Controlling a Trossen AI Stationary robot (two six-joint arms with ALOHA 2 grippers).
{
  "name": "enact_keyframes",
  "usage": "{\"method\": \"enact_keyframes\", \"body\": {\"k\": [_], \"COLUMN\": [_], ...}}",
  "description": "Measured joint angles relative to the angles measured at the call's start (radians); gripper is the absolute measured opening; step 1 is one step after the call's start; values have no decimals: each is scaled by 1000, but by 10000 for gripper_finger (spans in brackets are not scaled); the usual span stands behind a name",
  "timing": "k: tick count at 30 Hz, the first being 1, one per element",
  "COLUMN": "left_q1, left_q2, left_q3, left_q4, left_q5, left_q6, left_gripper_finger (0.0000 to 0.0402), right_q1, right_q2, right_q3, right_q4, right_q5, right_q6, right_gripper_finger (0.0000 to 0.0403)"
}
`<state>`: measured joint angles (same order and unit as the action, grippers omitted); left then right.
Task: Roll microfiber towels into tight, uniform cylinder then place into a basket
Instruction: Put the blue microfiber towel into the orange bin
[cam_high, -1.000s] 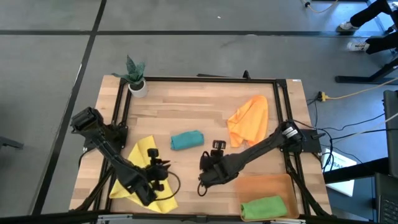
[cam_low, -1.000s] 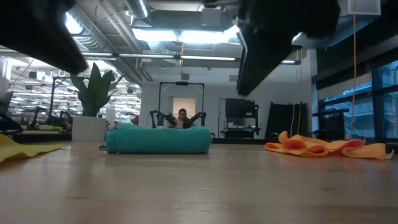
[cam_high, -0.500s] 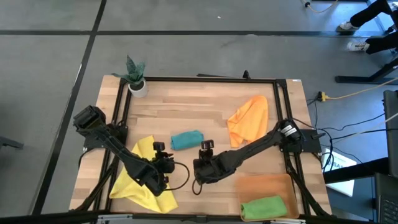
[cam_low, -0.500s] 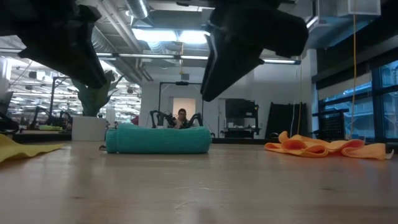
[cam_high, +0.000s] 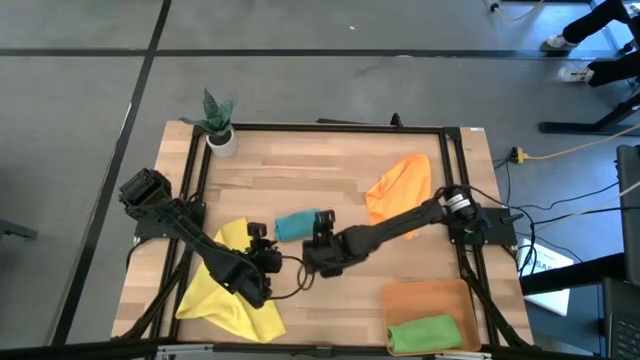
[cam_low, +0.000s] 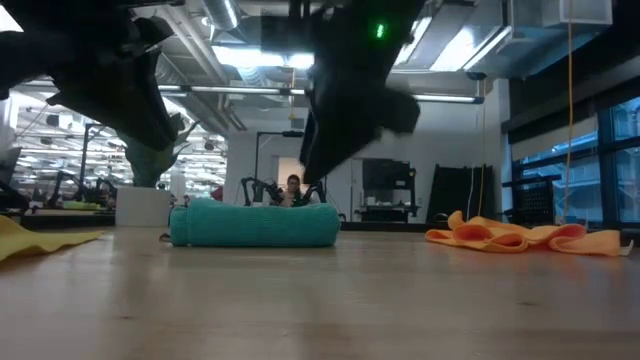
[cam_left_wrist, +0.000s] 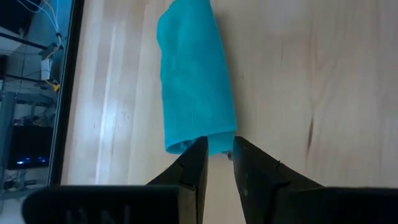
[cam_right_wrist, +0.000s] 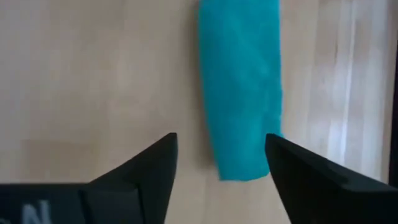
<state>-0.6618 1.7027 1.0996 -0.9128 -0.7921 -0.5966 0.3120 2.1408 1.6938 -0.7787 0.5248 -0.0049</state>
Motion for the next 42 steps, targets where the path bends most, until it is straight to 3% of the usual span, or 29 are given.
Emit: {"method": "enact_keyframes", "body": {"k": [4, 12, 34, 38, 42], "left_q1": [-3, -5, -6, -6, -6], "left_q2": [0, 0, 0, 0, 0], "left_q3": [0, 0, 0, 0, 0], "left_q4": [-7, -31, -40, -40, -41], "left_q5": [2, 2, 1, 1, 1], "left_q6": [-3, -25, -29, -29, -29], "left_gripper_finger": [66, 66, 66, 66, 66], "right_q1": [-42, -110, -209, -209, -208], "right_q2": [20, 28, 134, 148, 155], "right_q3": [-3, -3, 3, 2, 2], "right_q4": [15, 70, 101, 98, 91], "right_q5": [-20, -174, -226, -215, -217], "right_q6": [-110, -139, -154, -106, -58], "right_gripper_finger": [259, 260, 259, 239, 187]}}
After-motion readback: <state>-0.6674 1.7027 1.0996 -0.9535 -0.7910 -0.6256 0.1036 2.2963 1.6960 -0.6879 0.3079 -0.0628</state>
